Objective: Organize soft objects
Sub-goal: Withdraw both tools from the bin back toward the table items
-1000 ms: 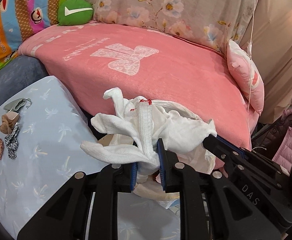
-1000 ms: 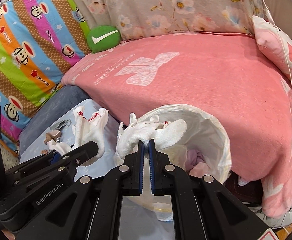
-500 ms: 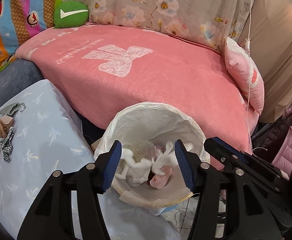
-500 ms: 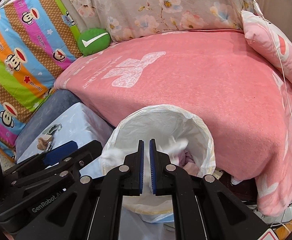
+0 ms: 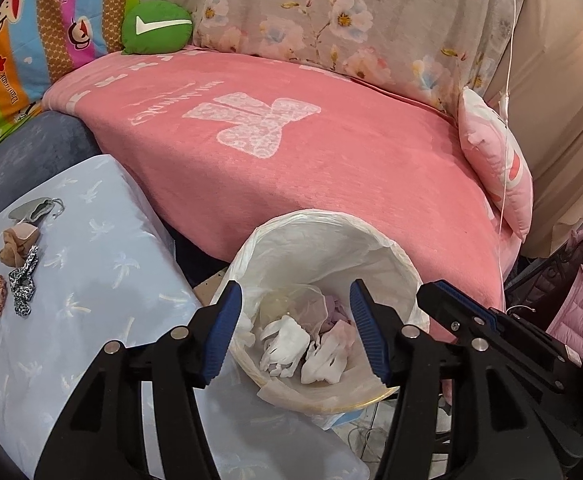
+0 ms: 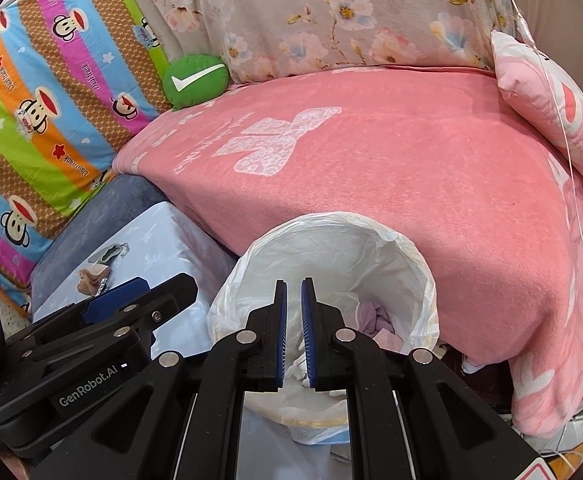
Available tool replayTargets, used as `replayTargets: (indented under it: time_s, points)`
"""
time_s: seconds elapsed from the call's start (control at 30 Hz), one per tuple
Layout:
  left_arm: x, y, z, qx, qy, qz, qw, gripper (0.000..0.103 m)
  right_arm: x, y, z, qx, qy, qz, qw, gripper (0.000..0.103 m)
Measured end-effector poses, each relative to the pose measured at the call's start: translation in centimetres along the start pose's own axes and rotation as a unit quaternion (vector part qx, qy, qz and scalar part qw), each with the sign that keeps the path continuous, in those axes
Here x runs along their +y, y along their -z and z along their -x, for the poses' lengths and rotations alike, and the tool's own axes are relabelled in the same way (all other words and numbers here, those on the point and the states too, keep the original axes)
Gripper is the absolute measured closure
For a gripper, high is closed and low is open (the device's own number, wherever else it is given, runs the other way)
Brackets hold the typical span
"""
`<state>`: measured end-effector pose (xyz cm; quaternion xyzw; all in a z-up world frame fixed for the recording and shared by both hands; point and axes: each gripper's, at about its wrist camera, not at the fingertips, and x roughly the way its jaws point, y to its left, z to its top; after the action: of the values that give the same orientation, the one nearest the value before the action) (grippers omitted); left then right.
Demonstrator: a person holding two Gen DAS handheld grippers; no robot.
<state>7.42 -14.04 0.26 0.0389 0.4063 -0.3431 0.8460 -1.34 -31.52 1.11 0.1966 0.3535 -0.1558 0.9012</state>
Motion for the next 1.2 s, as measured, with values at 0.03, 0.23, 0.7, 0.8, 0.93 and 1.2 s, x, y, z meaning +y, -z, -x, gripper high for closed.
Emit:
replayTargets:
  time_s: [0.03,0.23,0.7,0.8,0.93,1.2]
  points:
    - [0.2,0.0,0.1,-0.001,-0.001,0.002,1.0000,0.049,0.3,0.0,-0.1,0.001,-0.001,0.002,1.000,0.093]
    - [2.2,0.2,0.7,-0.005,-0.009,0.020,0.9997,0.049,2.1,0.3,-0.5,0.006,-0.006,0.016,1.000,0.093]
    - [9.7,1.5,2.6,-0.018,-0.061,0.093,0.9936,0.037,9.0,1.5,-2.5,0.027,-0.032,0.065,0.997,0.084]
    - [11.9,2.1,3.1,-0.018,-0.075,0.113,0.9907,0.035,11.0,1.8,-3.2,0.035,-0.041,0.078,0.995,0.084]
    - [14.8,2.9,4.0,-0.020,-0.093,0.137,0.9860,0.033,13.8,2.6,-4.1,0.045,-0.053,0.098,0.993,0.084]
    - [20.2,4.5,5.9,-0.023,-0.124,0.176,0.9763,0.033,19.7,4.2,-5.8,0.065,-0.075,0.136,0.986,0.084]
